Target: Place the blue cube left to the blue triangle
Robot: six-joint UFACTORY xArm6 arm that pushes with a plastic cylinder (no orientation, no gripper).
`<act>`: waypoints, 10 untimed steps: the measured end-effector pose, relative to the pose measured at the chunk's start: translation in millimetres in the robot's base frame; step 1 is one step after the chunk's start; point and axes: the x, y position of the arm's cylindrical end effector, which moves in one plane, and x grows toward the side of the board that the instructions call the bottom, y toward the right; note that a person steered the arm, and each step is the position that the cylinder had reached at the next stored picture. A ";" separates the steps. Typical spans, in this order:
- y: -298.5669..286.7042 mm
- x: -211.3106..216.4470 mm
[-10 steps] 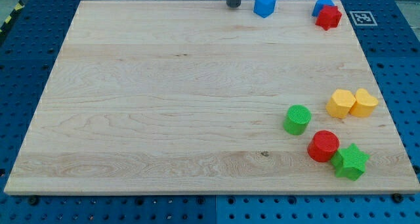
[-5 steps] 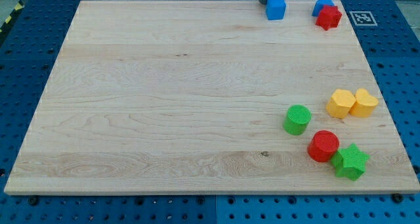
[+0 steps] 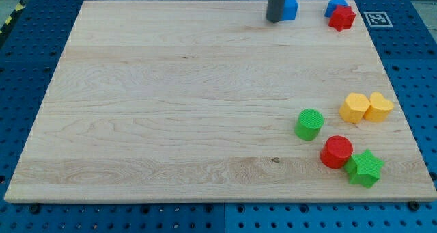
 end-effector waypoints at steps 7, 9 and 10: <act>56.6 -54.6; 47.0 -54.6; 12.9 -52.0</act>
